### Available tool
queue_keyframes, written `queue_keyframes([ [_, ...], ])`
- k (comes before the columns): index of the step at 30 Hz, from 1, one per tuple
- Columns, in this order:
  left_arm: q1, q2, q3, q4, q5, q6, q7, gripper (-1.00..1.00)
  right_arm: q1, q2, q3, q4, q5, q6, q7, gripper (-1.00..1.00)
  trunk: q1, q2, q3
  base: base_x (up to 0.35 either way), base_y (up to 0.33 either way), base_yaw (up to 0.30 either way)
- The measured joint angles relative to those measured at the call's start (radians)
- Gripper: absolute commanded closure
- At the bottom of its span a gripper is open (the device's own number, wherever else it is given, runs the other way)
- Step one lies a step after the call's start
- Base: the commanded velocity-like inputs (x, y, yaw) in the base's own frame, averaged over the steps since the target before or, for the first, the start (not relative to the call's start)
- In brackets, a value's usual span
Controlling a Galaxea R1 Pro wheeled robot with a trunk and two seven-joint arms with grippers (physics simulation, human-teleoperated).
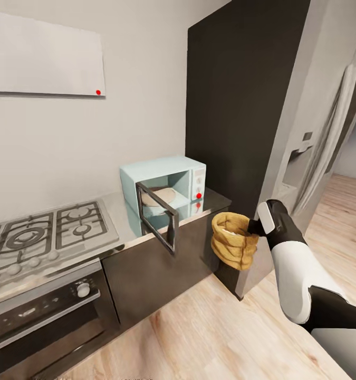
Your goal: In the kitchen, take the popcorn bag from the countertop, put it into the microwave, and heat it until the popcorn is cooked so the cooked popcorn ends up inside the bag.
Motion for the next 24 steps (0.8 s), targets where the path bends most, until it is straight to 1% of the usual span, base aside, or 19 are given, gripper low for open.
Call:
queue_keyframes([
  [4,0.0,0.0,0.0,0.0,0.0,0.001,0.0,-1.0,0.0,-0.001,0.0,0.0,0.001,0.0,0.0,1.0,0.0,0.0,0.0,0.0,0.0,0.091],
  [18,0.0,0.0,0.0,-0.001,0.0,-0.001,0.0,-1.0,0.0,-0.001,0.002,0.0,0.01,0.0,0.0,1.0,0.0,0.0,0.0,0.0,-0.002,0.003],
  [24,0.0,0.0,-0.001,-0.002,-0.002,0.0,0.0,-1.0,0.0,0.0,0.001,0.0,0.01,0.0,0.0,1.0,0.0,0.0,0.0,0.035,-0.228,0.0],
])
